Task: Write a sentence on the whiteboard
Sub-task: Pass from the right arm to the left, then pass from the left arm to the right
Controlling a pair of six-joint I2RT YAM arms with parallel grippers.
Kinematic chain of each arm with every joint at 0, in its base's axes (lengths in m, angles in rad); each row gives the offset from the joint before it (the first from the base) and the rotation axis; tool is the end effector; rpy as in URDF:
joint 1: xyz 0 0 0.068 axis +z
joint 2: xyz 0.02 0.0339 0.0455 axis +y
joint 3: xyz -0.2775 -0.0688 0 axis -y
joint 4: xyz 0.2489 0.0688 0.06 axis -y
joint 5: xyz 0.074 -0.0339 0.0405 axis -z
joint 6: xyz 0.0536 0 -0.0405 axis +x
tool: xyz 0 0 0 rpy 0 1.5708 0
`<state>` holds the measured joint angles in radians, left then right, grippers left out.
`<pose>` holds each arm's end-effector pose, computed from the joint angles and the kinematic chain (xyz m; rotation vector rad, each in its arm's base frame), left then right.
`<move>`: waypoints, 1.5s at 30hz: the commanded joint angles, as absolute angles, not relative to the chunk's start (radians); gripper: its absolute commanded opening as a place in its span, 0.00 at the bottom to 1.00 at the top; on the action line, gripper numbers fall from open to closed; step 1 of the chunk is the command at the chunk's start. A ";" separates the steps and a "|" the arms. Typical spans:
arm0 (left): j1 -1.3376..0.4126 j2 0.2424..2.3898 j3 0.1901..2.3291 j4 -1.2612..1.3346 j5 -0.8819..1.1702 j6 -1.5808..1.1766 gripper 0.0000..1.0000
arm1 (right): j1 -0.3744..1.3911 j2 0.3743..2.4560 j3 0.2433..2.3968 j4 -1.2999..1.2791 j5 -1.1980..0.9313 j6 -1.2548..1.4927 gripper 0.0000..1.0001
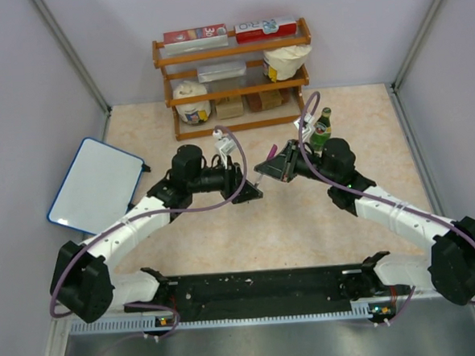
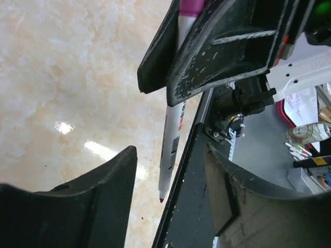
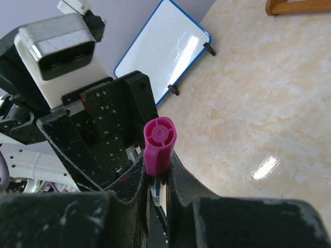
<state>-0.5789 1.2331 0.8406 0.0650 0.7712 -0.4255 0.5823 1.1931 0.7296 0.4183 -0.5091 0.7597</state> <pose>0.2202 -0.1885 0.2994 0.7237 1.9243 -1.3831 0.2260 0.1801 0.3084 -0.2803 1.7931 1.4056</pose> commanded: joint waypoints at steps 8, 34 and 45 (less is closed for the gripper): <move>-0.597 1.267 0.865 0.088 0.770 -0.414 0.00 | 0.591 1.157 0.795 0.344 -0.477 0.701 0.38; -0.597 1.115 0.960 -0.046 0.956 -0.325 0.00 | 0.569 1.132 0.945 0.271 -0.824 0.653 0.65; -0.598 1.086 0.939 -0.040 0.968 -0.318 0.00 | 0.577 1.163 0.931 0.337 -0.900 0.715 0.36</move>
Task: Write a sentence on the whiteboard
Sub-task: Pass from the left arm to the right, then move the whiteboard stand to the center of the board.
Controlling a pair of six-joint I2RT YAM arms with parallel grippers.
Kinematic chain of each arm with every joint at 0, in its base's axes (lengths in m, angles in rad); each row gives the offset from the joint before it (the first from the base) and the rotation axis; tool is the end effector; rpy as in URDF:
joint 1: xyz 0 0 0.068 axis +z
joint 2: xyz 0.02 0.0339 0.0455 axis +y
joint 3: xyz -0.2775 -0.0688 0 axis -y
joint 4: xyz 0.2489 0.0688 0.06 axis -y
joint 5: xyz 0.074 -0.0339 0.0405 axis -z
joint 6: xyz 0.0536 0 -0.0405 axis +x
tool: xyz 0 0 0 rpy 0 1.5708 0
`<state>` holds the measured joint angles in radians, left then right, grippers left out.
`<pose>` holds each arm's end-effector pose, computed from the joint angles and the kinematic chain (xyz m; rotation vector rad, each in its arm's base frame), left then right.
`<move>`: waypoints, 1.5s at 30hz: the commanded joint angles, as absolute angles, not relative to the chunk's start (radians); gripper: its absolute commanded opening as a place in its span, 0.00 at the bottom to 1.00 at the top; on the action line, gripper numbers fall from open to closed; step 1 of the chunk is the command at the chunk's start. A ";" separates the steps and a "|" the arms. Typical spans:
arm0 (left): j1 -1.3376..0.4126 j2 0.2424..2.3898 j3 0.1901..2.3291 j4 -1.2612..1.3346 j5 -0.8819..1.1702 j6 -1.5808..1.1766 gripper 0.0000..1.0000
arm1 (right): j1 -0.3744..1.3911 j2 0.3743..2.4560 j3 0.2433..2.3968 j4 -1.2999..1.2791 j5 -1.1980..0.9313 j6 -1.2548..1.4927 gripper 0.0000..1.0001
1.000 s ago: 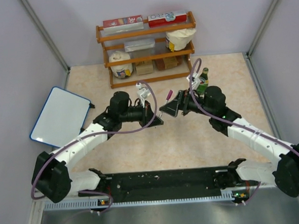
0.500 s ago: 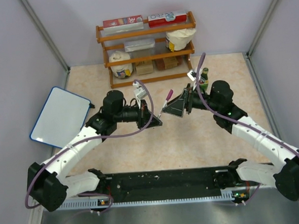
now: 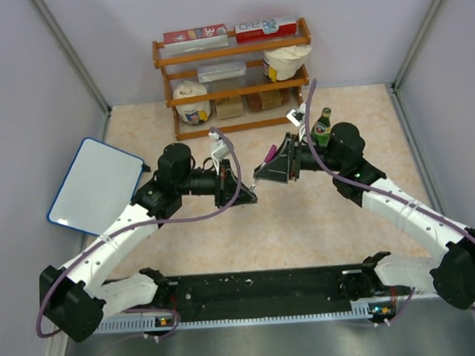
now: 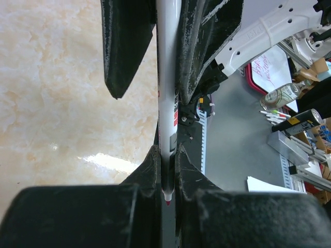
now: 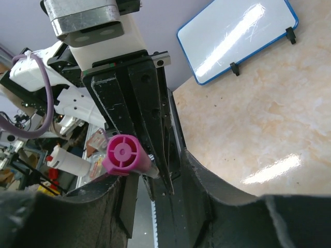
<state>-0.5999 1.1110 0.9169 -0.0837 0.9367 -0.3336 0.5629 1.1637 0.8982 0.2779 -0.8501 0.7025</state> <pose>0.1856 -0.1792 0.3440 0.9579 1.7624 -1.4830 0.2114 0.1810 0.3623 -0.6420 1.7061 1.5971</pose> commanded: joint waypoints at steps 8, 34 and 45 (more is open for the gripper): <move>-0.598 1.092 0.930 -0.029 0.986 -0.325 0.00 | 0.584 1.170 0.931 0.318 -0.923 0.710 0.27; -0.597 1.011 0.884 -0.092 0.783 -0.293 0.84 | 0.586 1.091 0.908 0.077 -0.674 0.585 0.00; -0.572 0.945 0.831 -0.267 0.315 -0.354 0.95 | 0.529 1.058 0.822 0.026 -0.495 0.583 0.00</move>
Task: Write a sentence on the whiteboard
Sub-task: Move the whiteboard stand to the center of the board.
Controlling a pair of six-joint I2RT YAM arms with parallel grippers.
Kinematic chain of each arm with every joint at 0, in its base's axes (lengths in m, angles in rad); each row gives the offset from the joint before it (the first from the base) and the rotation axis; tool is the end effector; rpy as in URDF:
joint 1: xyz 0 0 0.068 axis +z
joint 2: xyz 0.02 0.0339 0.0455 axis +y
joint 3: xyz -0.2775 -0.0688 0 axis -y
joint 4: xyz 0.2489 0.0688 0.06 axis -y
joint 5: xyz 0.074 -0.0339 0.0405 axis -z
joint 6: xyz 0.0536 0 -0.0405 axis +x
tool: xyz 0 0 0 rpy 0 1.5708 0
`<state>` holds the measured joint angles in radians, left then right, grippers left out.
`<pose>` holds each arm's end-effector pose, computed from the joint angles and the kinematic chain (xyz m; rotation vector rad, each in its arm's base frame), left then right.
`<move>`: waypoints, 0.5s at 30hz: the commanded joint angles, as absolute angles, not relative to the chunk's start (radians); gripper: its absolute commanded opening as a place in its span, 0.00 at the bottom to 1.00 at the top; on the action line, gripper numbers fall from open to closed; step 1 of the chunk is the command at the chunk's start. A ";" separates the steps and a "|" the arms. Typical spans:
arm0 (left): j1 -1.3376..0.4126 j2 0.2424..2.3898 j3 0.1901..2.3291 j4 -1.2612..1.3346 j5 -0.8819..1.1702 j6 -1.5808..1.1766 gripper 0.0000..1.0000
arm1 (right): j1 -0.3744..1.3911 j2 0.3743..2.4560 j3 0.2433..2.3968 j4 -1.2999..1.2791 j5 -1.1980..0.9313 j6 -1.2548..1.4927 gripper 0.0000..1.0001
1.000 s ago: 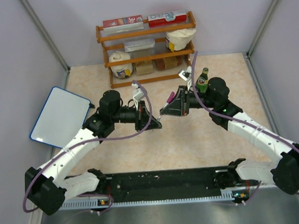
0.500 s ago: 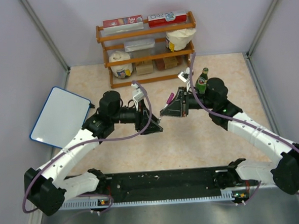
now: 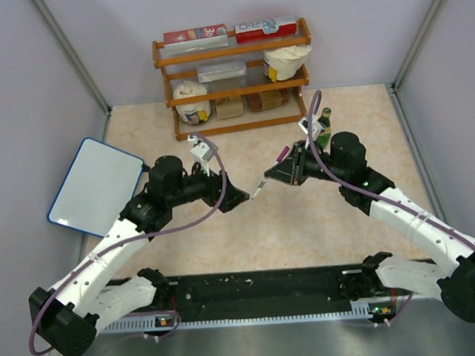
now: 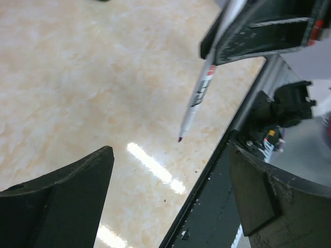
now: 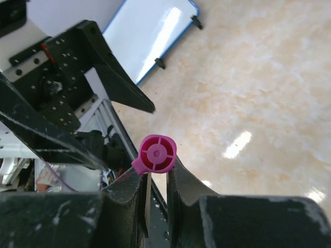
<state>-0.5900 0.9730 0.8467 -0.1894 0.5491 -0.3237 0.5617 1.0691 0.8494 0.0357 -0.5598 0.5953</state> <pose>0.1773 -0.1524 0.3339 0.6576 1.8910 -1.1235 0.2048 0.1625 0.3393 -0.4156 1.8787 1.3008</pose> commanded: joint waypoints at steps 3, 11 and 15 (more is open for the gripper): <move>-0.542 0.942 0.833 -0.337 0.174 -0.391 0.96 | 0.508 1.063 0.807 0.025 -0.495 0.581 0.00; -0.424 0.991 0.851 -0.555 -0.176 -0.549 0.98 | 0.489 1.104 0.796 0.028 -0.511 0.552 0.00; -0.325 1.045 0.854 -0.650 -0.277 -0.653 0.98 | 0.483 1.127 0.796 0.034 -0.523 0.537 0.00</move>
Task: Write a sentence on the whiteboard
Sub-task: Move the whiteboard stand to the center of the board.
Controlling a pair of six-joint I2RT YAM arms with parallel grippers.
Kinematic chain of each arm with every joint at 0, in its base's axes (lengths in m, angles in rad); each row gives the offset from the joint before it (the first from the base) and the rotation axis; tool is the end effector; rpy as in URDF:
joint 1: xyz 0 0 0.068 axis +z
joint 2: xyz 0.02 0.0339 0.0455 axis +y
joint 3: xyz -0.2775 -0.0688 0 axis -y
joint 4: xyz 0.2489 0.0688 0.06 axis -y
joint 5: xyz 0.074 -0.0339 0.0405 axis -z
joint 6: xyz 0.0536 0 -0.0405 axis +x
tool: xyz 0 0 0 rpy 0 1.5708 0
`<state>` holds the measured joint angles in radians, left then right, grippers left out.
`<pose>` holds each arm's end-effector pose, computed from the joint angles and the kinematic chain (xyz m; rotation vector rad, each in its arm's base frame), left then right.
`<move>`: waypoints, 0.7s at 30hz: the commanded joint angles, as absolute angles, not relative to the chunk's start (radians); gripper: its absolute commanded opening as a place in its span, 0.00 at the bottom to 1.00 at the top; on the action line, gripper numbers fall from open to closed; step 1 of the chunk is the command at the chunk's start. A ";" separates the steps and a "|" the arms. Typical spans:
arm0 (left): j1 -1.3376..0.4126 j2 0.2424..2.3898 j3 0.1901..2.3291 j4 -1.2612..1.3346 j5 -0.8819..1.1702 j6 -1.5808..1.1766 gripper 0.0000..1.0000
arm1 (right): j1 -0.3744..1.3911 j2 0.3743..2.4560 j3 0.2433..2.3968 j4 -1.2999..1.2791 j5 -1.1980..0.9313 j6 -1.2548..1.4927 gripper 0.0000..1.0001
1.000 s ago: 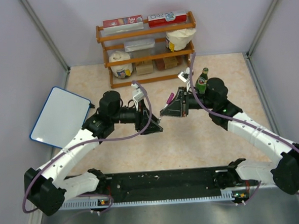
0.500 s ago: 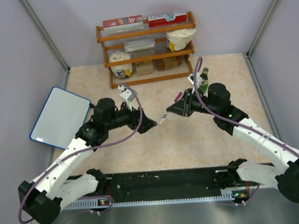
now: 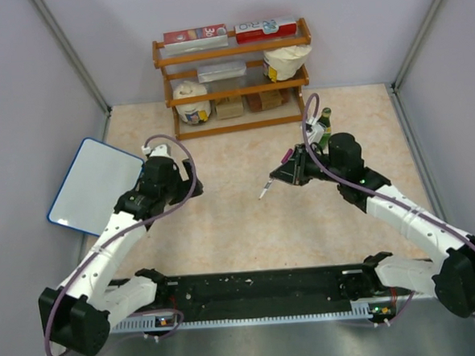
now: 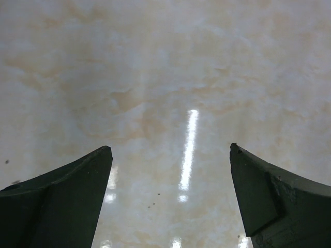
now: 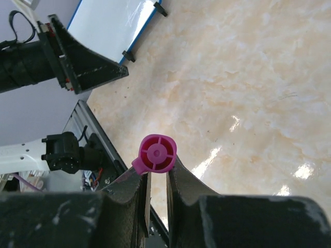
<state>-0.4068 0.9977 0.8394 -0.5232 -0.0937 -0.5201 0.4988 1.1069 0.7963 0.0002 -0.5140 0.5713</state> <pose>0.2074 -0.0839 0.2864 -0.1798 2.2713 -0.3896 0.2210 0.1504 0.3059 -0.3091 2.0026 1.1900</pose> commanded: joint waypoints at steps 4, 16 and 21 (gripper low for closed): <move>-0.252 1.115 0.868 -0.707 -0.386 -0.753 0.95 | 0.466 1.153 0.799 0.041 -0.541 0.523 0.00; -0.077 1.316 0.950 -0.825 -0.497 -0.972 0.70 | 0.426 1.210 0.815 0.051 -0.594 0.486 0.00; -0.008 1.354 0.951 -0.835 -0.515 -0.988 0.63 | 0.411 1.223 0.807 0.055 -0.615 0.476 0.00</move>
<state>-0.0475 1.3338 0.9169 -0.8070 -0.4690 -0.9432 0.4286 1.2148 0.7963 0.0124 -0.5823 0.5049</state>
